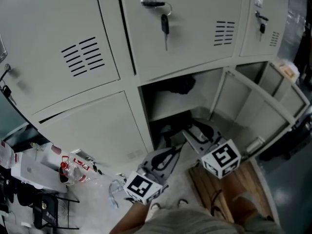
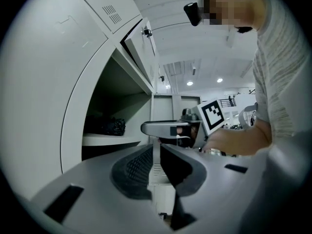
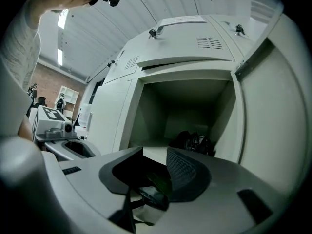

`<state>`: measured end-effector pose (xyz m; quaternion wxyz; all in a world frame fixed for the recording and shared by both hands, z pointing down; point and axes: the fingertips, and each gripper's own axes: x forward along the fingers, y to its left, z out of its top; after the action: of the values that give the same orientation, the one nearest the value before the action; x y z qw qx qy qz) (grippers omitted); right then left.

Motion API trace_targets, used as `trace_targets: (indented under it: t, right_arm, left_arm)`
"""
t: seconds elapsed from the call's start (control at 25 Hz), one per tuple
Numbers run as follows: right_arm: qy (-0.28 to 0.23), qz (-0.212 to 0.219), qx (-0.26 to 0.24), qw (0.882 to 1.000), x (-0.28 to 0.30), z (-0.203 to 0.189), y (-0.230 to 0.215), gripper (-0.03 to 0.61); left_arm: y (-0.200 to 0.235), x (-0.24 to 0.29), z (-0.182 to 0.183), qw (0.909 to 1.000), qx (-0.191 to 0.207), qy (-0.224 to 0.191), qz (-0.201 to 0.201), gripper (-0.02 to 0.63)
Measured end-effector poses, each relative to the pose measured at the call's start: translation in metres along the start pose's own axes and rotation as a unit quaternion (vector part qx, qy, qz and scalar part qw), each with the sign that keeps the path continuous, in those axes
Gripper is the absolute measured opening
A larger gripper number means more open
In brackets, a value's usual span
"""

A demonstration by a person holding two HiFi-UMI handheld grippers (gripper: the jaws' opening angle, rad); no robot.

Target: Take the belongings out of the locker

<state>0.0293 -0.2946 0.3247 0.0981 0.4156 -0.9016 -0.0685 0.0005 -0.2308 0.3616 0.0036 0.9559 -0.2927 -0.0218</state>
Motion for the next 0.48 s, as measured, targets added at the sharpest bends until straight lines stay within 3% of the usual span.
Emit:
trace_targets:
  t: [0.12,0.32,0.48]
  right_arm:
    - [0.012,-0.025,-0.002,1.0,0.016,0.006,-0.013,0.147]
    - [0.001,-0.083,-0.006,0.997,0.047,0.015,-0.038,0.147]
    - [0.02,-0.105,0.002,0.994,0.063,0.007,-0.05,0.156]
  left_arm:
    - [0.002,-0.002,0.0,0.9999,0.001,0.002,-0.01,0.031]
    - [0.005,-0.005,0.002,0.9997,0.0,-0.003,-0.023,0.031]
    - [0.004,-0.007,0.001,0.9993,-0.003,-0.002,-0.038,0.031]
